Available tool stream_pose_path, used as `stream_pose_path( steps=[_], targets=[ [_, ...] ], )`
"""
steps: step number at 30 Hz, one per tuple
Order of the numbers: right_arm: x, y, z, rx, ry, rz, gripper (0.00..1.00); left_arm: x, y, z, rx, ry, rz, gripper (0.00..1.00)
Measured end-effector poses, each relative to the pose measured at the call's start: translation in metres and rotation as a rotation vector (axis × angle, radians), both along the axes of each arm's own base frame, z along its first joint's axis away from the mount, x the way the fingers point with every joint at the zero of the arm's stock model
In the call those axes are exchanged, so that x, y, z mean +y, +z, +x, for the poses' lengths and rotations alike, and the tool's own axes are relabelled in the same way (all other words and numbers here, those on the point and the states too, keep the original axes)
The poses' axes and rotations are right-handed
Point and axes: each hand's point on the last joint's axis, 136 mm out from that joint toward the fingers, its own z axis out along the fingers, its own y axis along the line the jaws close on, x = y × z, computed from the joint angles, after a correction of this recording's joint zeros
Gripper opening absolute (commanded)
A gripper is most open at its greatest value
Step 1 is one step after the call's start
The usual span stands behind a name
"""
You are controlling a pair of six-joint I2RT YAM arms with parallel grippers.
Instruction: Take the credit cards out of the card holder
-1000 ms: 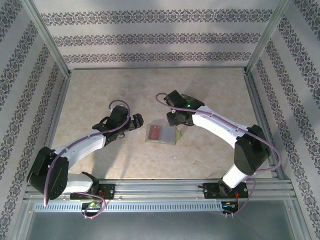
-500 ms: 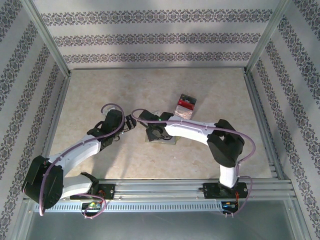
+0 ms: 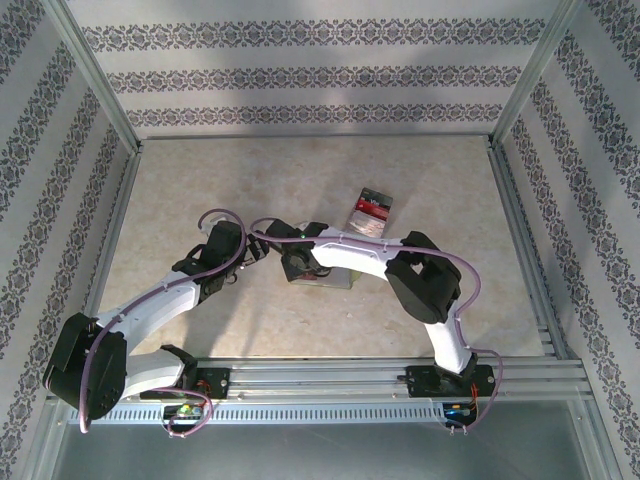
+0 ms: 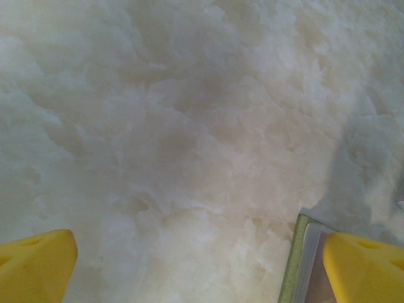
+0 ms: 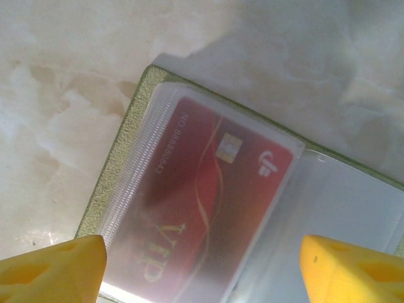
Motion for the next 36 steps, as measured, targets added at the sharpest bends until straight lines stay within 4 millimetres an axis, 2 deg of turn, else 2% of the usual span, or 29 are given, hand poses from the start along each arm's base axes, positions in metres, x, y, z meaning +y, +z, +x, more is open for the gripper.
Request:
stream_pose_path(
  steps=[5,12,19,24,29,36],
  targets=[
    [0.002,-0.002,0.004,0.006,-0.008,0.026,0.76,0.001,-0.003,0.0,0.01,0.004,-0.002,1.0],
    [0.003,-0.015,0.004,0.022,-0.009,0.034,0.69,0.0,-0.005,0.0,0.016,-0.001,-0.006,1.0],
    [-0.002,-0.016,0.006,0.006,-0.033,0.066,0.46,-0.002,-0.005,-0.001,0.019,-0.006,-0.011,1.0],
    [-0.007,-0.015,0.005,0.002,-0.037,0.089,0.39,-0.002,-0.005,-0.001,0.019,-0.008,-0.013,1.0],
    [-0.013,-0.015,0.001,0.001,-0.039,0.109,0.38,-0.007,-0.002,0.0,0.021,-0.039,-0.032,1.0],
    [-0.036,-0.013,-0.01,0.008,-0.065,0.102,0.43,-0.034,0.008,0.01,0.013,-0.129,-0.102,1.0]
  ],
)
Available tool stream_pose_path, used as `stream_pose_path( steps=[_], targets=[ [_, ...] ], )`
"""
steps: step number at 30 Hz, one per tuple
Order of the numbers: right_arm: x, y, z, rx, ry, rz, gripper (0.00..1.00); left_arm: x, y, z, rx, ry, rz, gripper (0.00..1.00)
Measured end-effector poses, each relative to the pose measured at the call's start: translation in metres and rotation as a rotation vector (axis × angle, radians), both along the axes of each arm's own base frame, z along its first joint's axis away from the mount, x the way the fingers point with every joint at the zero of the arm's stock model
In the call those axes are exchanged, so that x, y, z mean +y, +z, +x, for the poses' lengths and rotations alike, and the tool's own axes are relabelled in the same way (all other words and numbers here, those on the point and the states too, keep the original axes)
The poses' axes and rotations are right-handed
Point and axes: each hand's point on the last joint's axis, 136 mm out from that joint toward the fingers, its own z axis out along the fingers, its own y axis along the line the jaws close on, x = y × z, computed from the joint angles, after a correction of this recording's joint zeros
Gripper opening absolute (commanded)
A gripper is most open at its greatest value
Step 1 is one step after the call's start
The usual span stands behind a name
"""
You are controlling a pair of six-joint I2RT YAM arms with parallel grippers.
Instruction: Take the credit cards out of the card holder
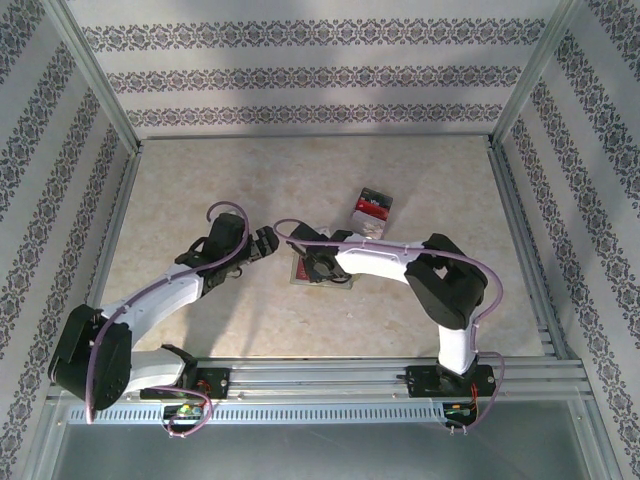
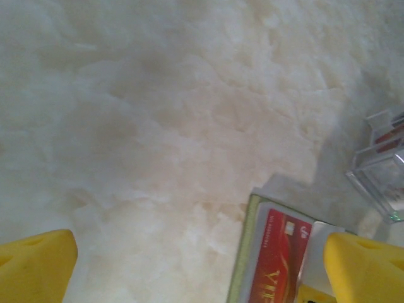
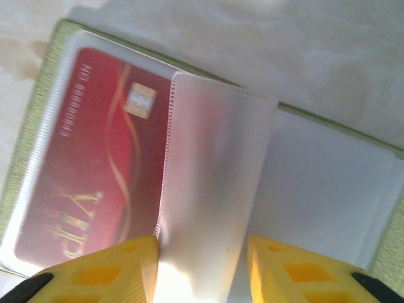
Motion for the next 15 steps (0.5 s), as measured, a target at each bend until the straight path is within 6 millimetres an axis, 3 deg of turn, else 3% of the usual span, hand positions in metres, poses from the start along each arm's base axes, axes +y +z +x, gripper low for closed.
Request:
stream_pose_path(
  steps=[4,13,15],
  targets=[
    [-0.018,0.0,-0.002,0.0,-0.034,-0.016,0.43,-0.02,-0.002,0.004,0.009,-0.062,-0.021,0.99],
    [-0.053,0.006,-0.01,-0.014,-0.094,-0.029,0.46,-0.072,-0.008,0.005,0.041,-0.236,-0.022,0.68],
    [-0.058,0.006,-0.012,-0.017,-0.108,-0.028,0.44,-0.078,-0.015,0.004,0.062,-0.26,-0.022,0.65]
  ],
)
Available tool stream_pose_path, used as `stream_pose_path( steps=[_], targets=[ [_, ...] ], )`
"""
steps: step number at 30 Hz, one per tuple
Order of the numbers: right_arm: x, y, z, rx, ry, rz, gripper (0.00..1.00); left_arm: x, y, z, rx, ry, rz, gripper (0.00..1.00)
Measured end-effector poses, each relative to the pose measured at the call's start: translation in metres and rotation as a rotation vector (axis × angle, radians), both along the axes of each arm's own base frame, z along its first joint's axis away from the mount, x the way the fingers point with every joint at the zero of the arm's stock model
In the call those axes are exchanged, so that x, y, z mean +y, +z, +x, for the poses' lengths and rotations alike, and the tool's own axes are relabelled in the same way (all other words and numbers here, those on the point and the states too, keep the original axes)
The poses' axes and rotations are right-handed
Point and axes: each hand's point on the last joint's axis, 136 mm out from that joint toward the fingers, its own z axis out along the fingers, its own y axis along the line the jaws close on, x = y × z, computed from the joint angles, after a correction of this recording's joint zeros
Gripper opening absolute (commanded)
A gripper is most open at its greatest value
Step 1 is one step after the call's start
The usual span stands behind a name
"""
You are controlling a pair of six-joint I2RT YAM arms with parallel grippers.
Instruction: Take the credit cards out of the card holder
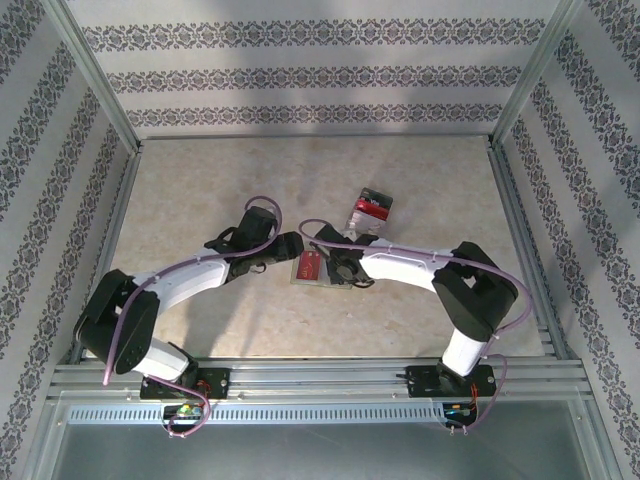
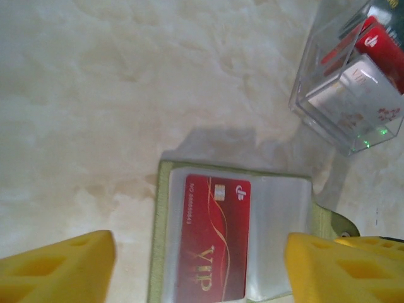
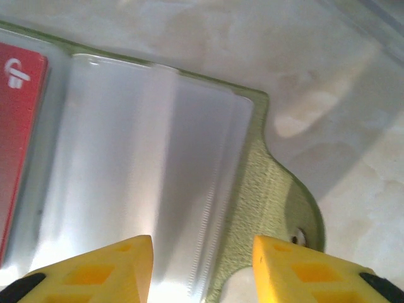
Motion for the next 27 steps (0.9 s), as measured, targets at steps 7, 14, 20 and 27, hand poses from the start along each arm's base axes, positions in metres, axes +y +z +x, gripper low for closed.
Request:
stream_pose_path(
  steps=[7,14,20,27],
  targets=[
    [-0.024,0.012,-0.013,-0.037,-0.063,0.054,0.41,-0.01,-0.022,-0.006,0.06,-0.038,0.018,0.58],
    [-0.029,0.055,-0.012,-0.142,-0.085,0.196,0.35,-0.011,-0.025,-0.006,0.068,-0.04,0.019,0.52],
    [-0.018,0.067,-0.012,-0.154,-0.078,0.274,0.4,-0.01,-0.036,-0.007,0.096,-0.03,0.026,0.4],
    [0.014,0.064,-0.004,-0.096,-0.062,0.427,0.44,-0.014,-0.048,-0.007,0.118,-0.035,0.016,0.33]
  ],
)
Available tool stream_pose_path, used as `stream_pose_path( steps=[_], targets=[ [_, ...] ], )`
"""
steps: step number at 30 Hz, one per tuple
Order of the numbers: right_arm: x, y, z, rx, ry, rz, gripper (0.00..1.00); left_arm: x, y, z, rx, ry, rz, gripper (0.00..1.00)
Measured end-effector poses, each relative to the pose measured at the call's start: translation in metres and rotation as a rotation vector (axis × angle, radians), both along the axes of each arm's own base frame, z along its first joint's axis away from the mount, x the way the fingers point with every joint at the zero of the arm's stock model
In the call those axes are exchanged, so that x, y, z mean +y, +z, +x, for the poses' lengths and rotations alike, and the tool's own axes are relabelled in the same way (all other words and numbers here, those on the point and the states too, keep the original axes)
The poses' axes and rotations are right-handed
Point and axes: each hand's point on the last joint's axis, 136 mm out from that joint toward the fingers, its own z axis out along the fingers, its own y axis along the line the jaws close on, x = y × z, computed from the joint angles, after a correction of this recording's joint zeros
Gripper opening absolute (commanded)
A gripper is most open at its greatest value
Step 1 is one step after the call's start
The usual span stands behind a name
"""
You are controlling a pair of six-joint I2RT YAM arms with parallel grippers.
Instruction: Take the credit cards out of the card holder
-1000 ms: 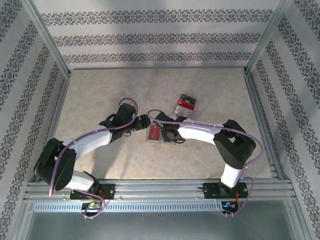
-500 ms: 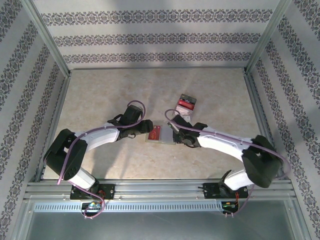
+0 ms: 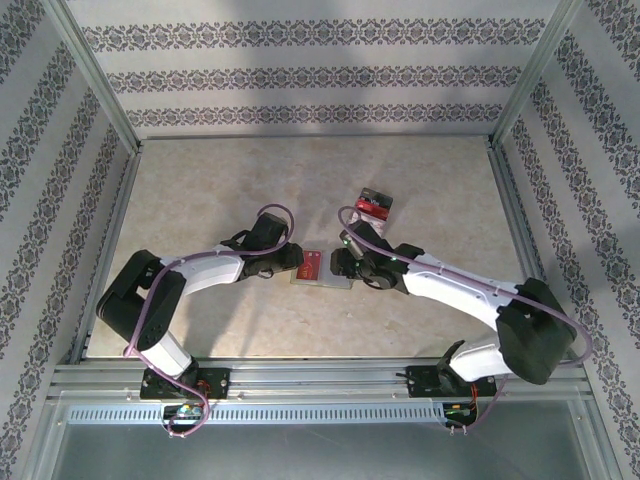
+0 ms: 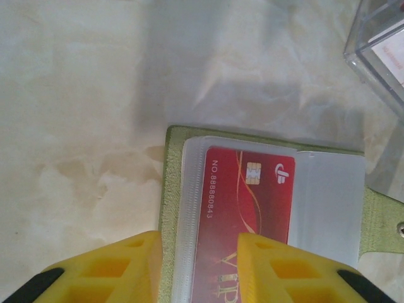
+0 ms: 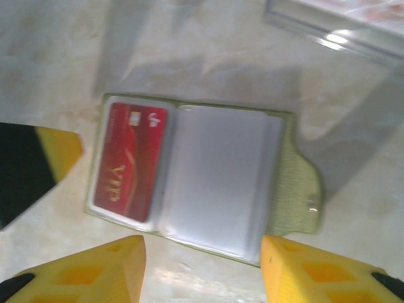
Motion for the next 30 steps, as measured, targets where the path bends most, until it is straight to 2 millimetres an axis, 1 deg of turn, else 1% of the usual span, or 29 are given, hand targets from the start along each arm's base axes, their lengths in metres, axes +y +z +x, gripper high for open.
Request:
stream_pose_path(
  steps=[2,4,7,10,13,17,22,24,26,28,30],
  targets=[
    [0.007,-0.004,0.003,0.022,0.009,0.034,0.39,-0.002,-0.005,-0.001,0.01,-0.007,-0.001,0.29],
    [0.011,-0.007,0.004,0.04,0.013,0.061,0.38,-0.005,-0.01,-0.004,0.024,-0.02,-0.002,0.24],
    [0.014,-0.003,0.009,0.044,0.013,0.105,0.37,-0.01,-0.018,-0.008,0.043,-0.04,0.0,0.18],
    [0.014,-0.003,0.011,0.044,0.006,0.136,0.36,-0.015,-0.017,-0.01,0.041,-0.058,-0.014,0.14],
    [0.011,-0.012,0.007,0.064,0.003,0.14,0.35,-0.023,-0.016,-0.015,0.043,-0.081,-0.022,0.12],
    [0.01,-0.021,0.001,0.092,0.015,0.149,0.33,-0.03,-0.018,-0.021,0.053,-0.107,-0.029,0.11],
    [0.019,-0.017,0.001,0.091,0.041,0.197,0.32,-0.03,-0.018,-0.028,0.058,-0.114,-0.03,0.13],
    [0.02,-0.016,0.002,0.091,0.044,0.206,0.33,-0.029,-0.014,-0.029,0.051,-0.112,-0.03,0.18],
    [0.02,-0.016,0.003,0.093,0.044,0.217,0.33,-0.028,-0.008,-0.026,0.032,-0.106,-0.032,0.19],
    [0.017,-0.018,0.005,0.096,0.038,0.226,0.33,-0.026,-0.001,-0.024,0.011,-0.097,-0.028,0.19],
    [0.014,-0.02,0.005,0.104,0.032,0.233,0.33,-0.023,0.001,-0.022,-0.002,-0.087,-0.007,0.15]
  ],
)
